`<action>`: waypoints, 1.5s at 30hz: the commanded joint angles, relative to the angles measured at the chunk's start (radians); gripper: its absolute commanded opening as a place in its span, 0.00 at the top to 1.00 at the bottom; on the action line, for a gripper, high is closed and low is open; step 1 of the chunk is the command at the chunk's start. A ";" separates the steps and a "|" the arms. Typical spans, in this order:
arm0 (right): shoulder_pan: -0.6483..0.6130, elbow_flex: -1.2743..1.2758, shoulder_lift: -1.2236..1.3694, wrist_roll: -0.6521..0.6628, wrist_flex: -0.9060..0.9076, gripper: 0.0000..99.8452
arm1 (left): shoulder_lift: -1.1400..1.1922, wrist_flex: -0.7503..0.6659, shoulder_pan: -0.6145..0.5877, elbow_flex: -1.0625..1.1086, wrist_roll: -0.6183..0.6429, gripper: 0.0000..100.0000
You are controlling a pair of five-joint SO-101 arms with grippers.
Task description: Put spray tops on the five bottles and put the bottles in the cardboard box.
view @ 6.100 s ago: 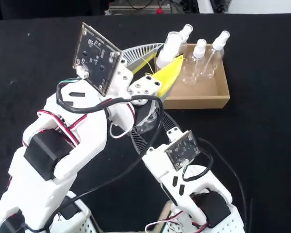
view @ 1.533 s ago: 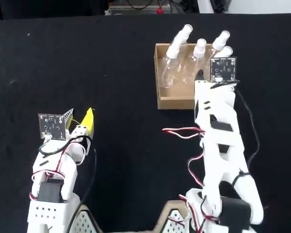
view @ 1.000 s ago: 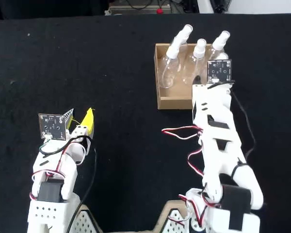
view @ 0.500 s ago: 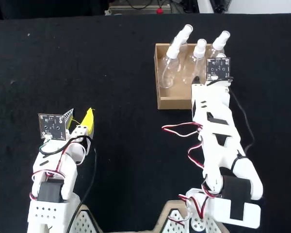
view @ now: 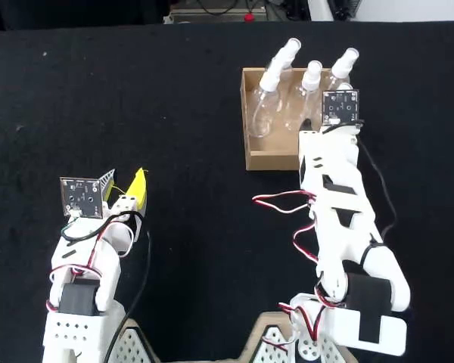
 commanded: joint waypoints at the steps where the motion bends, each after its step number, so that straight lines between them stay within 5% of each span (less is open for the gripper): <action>1: 0.000 -0.044 -0.001 0.006 -0.020 0.86 | 0.005 -0.002 0.002 0.022 0.003 0.83; 27: -0.015 -0.024 -0.001 0.008 -0.018 0.75 | 0.005 -0.002 0.002 0.022 0.003 0.83; 33: -0.015 -0.022 -0.001 0.008 -0.011 0.60 | 0.005 -0.002 0.002 0.022 0.003 0.83; 45: -0.015 0.005 -0.094 0.002 0.040 0.61 | 0.005 -0.002 0.002 0.022 0.003 0.83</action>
